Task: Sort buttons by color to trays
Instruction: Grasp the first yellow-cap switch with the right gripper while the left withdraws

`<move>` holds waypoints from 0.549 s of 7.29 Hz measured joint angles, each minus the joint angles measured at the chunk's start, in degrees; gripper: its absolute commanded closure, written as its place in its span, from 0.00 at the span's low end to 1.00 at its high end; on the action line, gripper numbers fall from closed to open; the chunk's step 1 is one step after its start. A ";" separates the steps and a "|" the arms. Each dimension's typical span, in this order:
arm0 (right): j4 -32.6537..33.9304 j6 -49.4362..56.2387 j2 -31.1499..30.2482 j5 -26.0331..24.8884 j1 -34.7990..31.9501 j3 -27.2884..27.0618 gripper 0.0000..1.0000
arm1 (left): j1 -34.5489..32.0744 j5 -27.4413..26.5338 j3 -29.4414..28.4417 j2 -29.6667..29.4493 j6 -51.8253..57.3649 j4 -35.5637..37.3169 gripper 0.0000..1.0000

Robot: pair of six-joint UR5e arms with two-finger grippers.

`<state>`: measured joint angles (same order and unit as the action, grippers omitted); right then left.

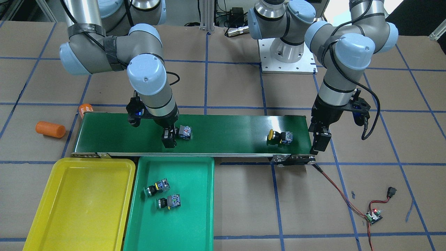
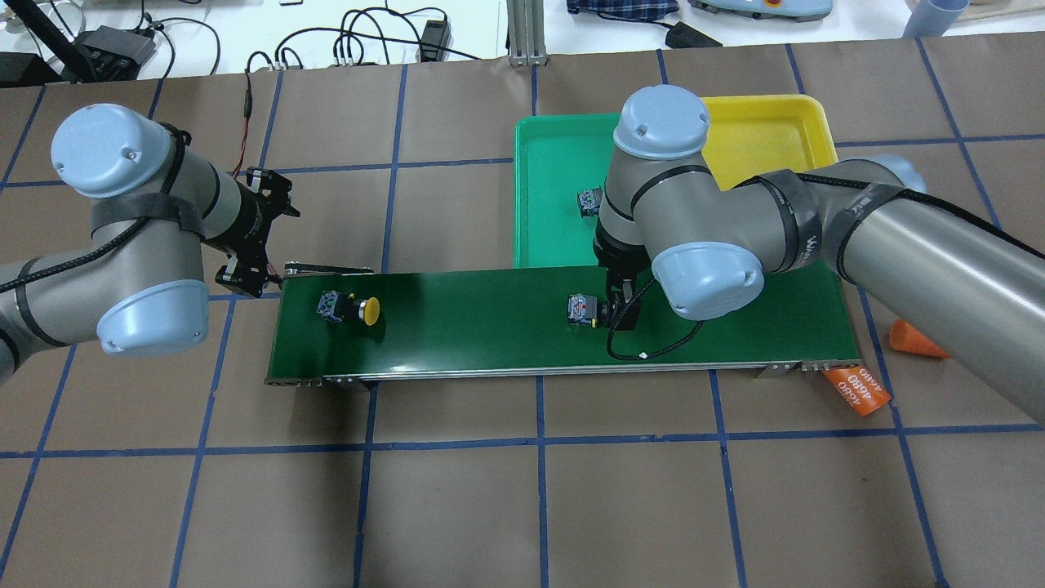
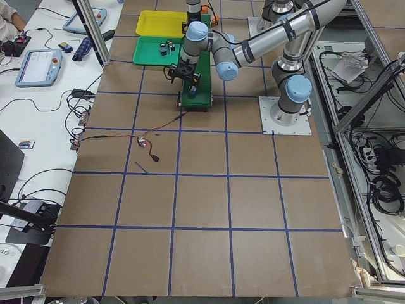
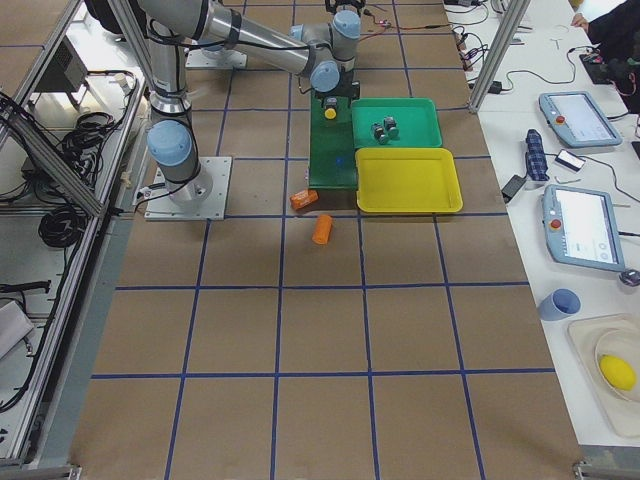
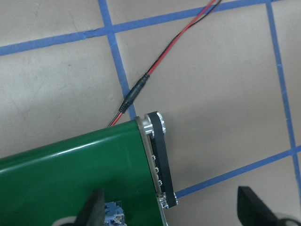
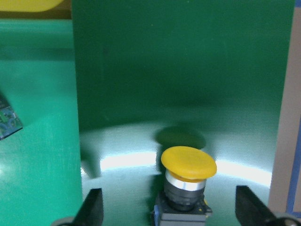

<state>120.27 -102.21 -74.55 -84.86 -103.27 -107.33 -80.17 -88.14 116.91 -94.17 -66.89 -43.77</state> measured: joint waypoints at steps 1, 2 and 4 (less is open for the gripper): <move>1.53 0.17 0.09 0.20 -0.05 -1.13 0.00 | 0.00 0.06 -1.85 -0.17 0.00 -1.96 0.01; 2.46 0.57 0.14 0.23 -0.07 -1.79 0.22 | 0.02 0.10 -5.73 -0.72 -0.02 -7.01 0.01; 3.15 1.78 0.04 -0.23 0.03 -2.00 1.00 | 0.02 0.05 -15.52 -2.32 -0.20 -19.49 0.00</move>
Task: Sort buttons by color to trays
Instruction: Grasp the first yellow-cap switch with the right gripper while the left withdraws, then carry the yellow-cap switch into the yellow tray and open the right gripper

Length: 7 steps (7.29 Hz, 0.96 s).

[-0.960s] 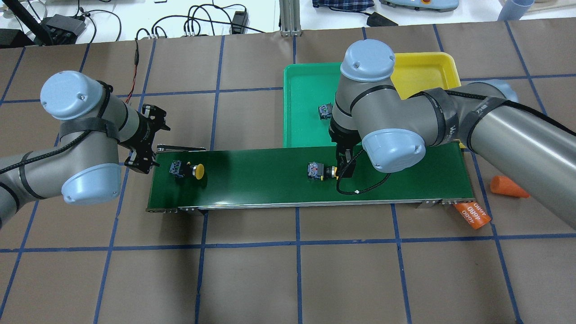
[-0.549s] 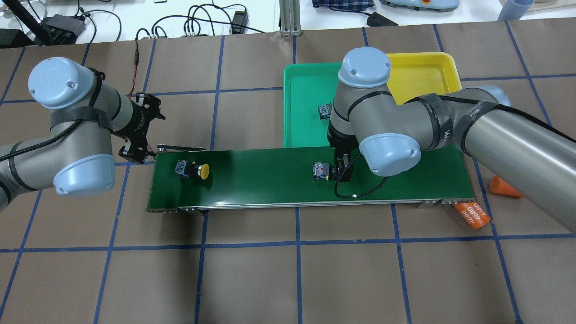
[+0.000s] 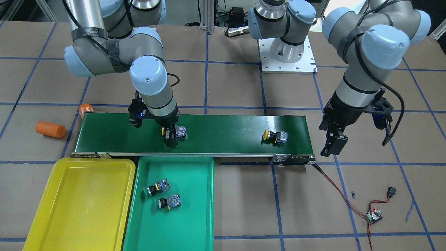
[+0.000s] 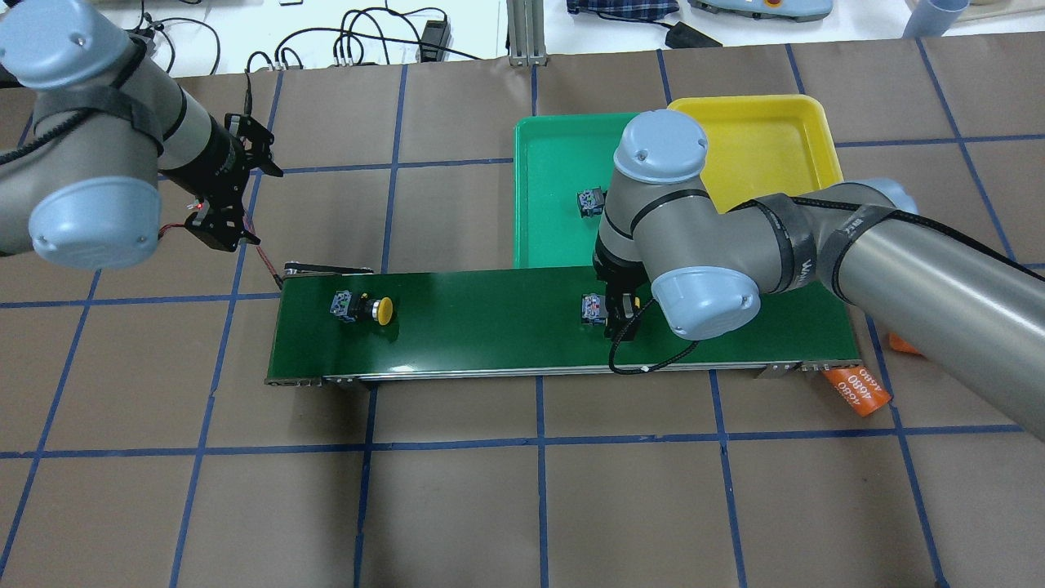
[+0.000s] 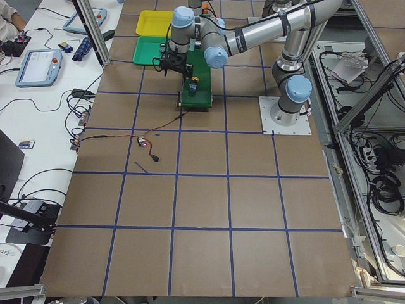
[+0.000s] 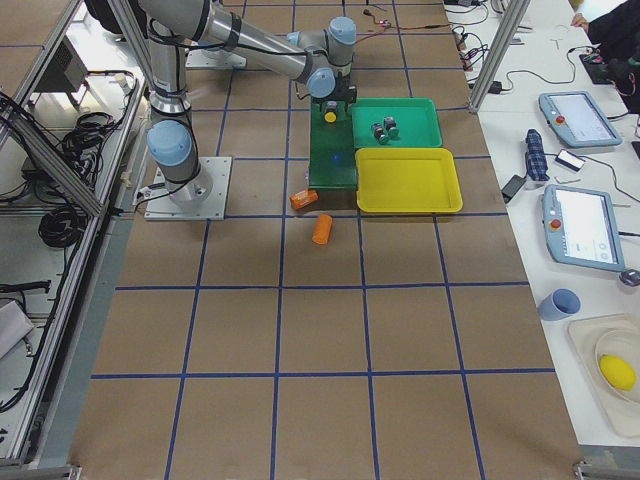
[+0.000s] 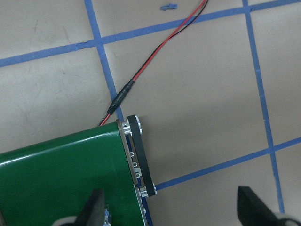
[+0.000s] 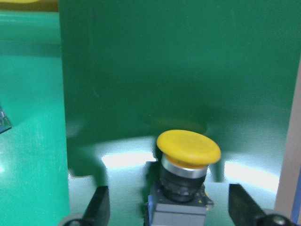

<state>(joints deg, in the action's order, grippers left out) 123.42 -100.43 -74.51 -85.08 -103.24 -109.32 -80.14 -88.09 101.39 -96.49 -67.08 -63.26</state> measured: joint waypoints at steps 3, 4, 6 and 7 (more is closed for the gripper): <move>1.46 1.34 -0.34 0.19 1.23 0.32 1.00 | -0.53 0.08 -5.18 -0.55 -1.62 -5.97 0.01; 1.59 1.41 -0.65 -0.04 1.73 0.74 1.00 | -1.02 -0.04 -6.36 -0.41 -1.80 -7.98 0.01; 1.02 2.94 -2.68 -0.38 4.60 3.71 1.00 | -1.60 -0.77 -8.93 0.04 -1.73 -12.74 0.00; 0.94 6.17 -3.13 -0.04 7.70 5.36 1.00 | -1.74 -1.20 -9.40 0.57 -1.47 -14.15 0.00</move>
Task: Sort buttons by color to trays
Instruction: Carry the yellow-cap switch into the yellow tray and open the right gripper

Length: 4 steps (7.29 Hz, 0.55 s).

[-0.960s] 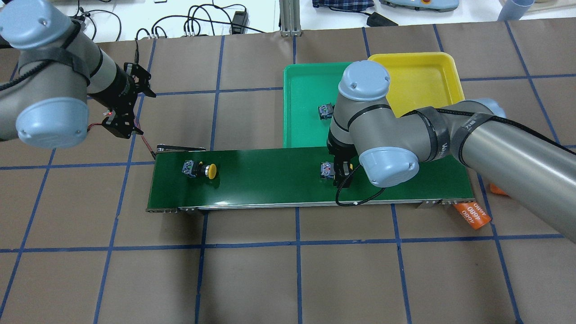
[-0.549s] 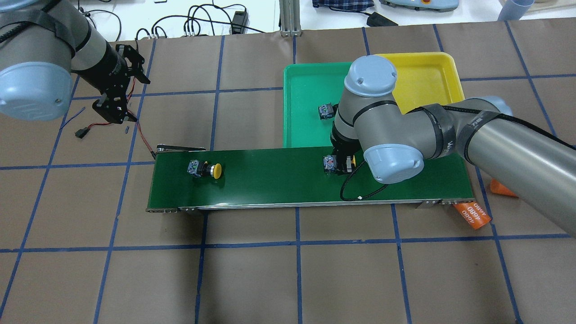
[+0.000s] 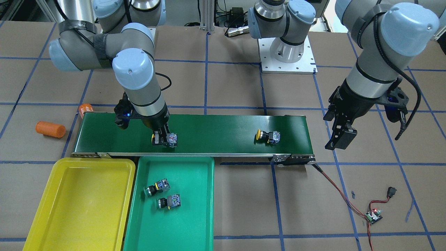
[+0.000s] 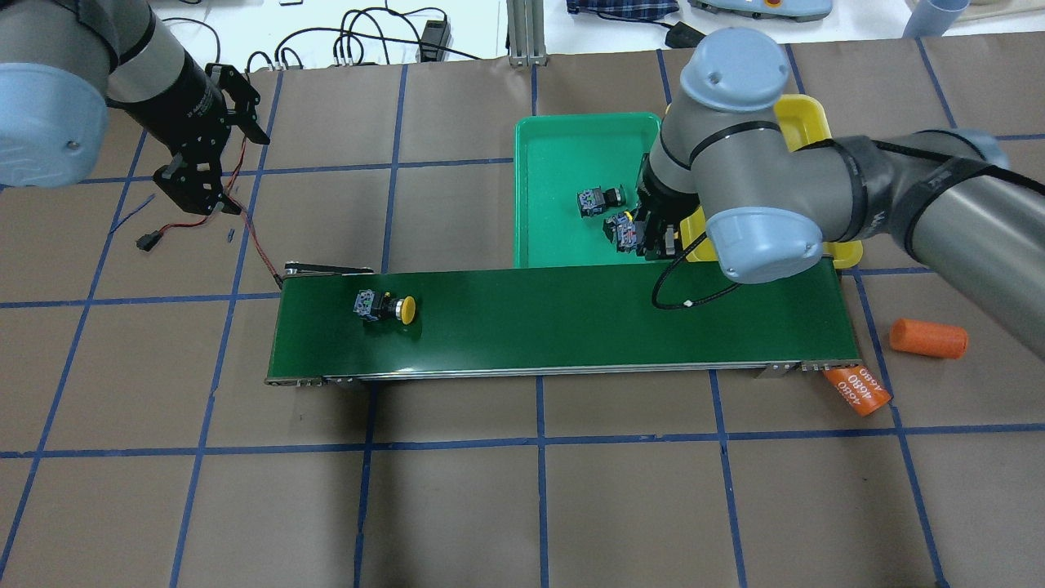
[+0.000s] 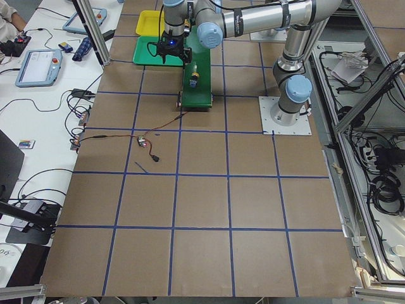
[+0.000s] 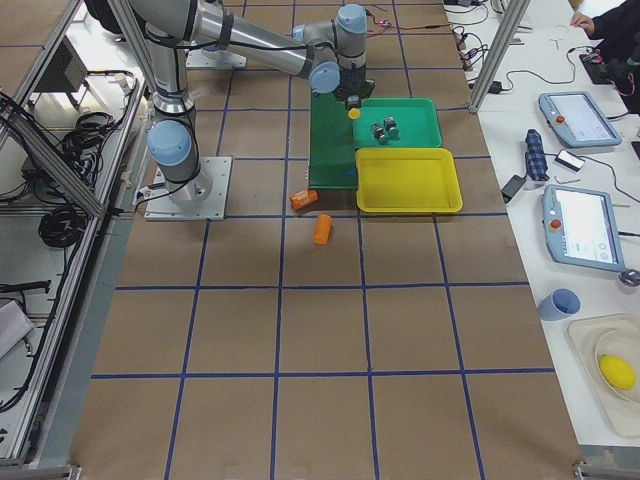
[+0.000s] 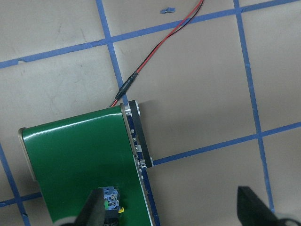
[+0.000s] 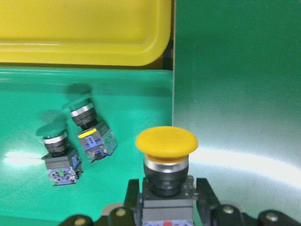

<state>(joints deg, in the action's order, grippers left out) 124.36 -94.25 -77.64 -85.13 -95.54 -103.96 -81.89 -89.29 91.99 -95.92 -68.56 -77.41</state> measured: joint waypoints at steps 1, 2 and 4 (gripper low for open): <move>0.13 5.49 0.30 0.26 3.79 1.41 1.00 | -0.25 -0.38 -0.21 0.60 0.19 -1.03 0.00; 0.36 12.52 1.39 0.36 7.61 2.83 1.00 | -0.57 -0.56 -0.23 1.20 0.33 -1.92 0.00; 0.74 24.46 6.52 0.42 14.39 6.41 0.20 | -0.92 0.00 0.14 1.48 1.25 -2.74 0.00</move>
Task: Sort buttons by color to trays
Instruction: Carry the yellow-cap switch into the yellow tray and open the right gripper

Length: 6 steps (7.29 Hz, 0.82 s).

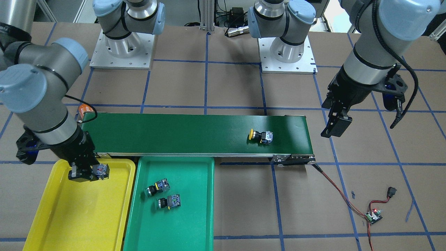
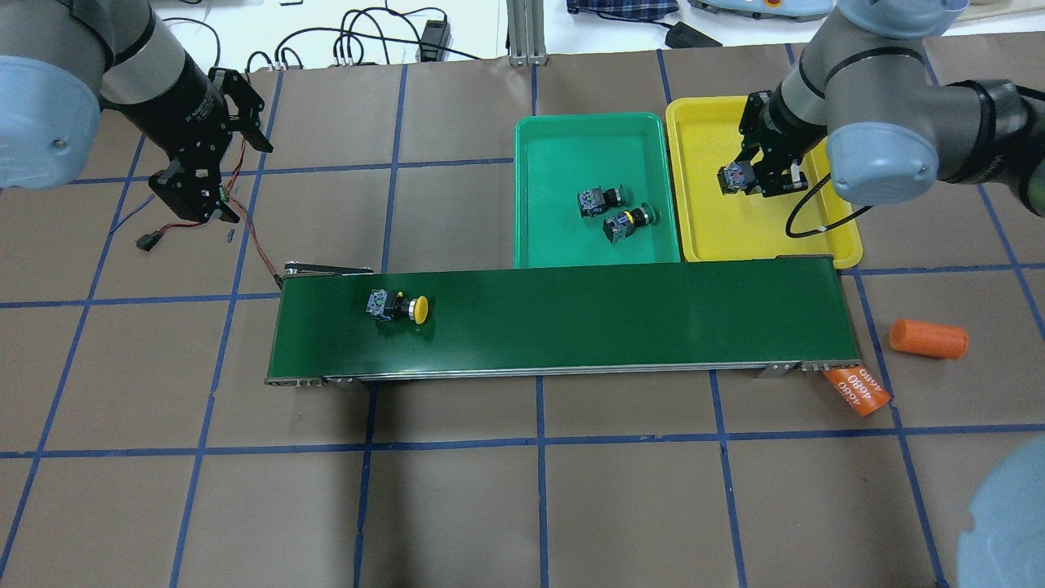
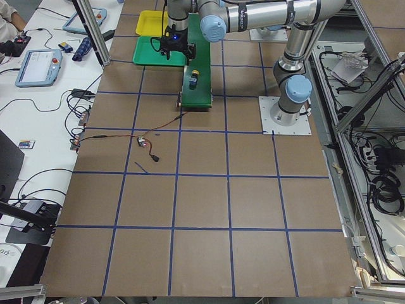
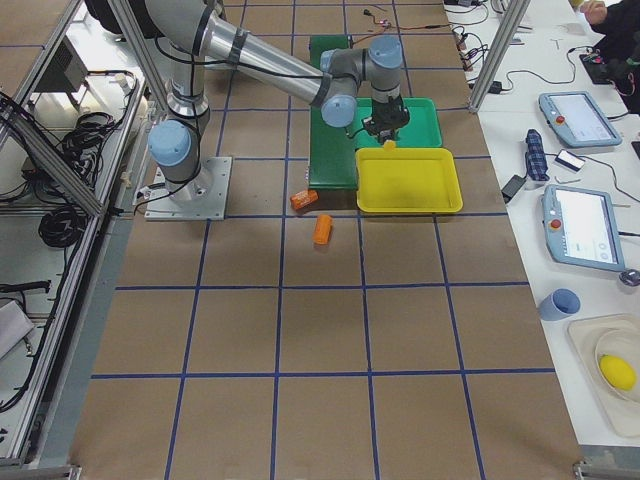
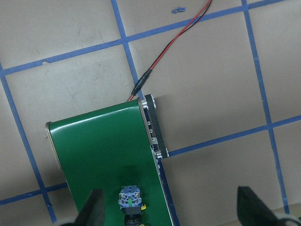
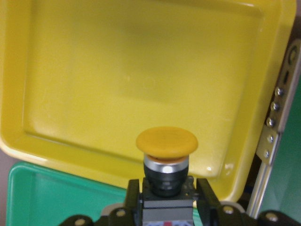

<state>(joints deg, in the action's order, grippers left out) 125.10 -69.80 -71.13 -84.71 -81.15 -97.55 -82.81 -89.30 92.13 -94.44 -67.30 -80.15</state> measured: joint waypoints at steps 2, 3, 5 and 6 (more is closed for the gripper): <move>-0.04 3.14 3.79 0.00 1.78 2.16 0.00 | -0.06 -0.25 -0.10 0.54 0.28 -0.08 0.00; -0.16 3.39 4.12 0.12 1.82 2.19 0.00 | -0.10 -0.44 -0.06 0.87 0.27 -0.14 0.00; -1.35 3.20 2.41 1.67 1.39 1.54 0.00 | -0.10 -1.48 -0.09 1.75 1.01 -0.25 0.00; -3.17 2.91 -0.28 2.12 0.72 0.56 0.00 | -0.08 -1.84 -0.31 2.10 2.24 -0.26 0.00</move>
<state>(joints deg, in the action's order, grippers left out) 121.94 -66.88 -71.40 -82.58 -80.43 -97.00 -82.89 -91.13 91.82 -92.34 -65.06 -80.41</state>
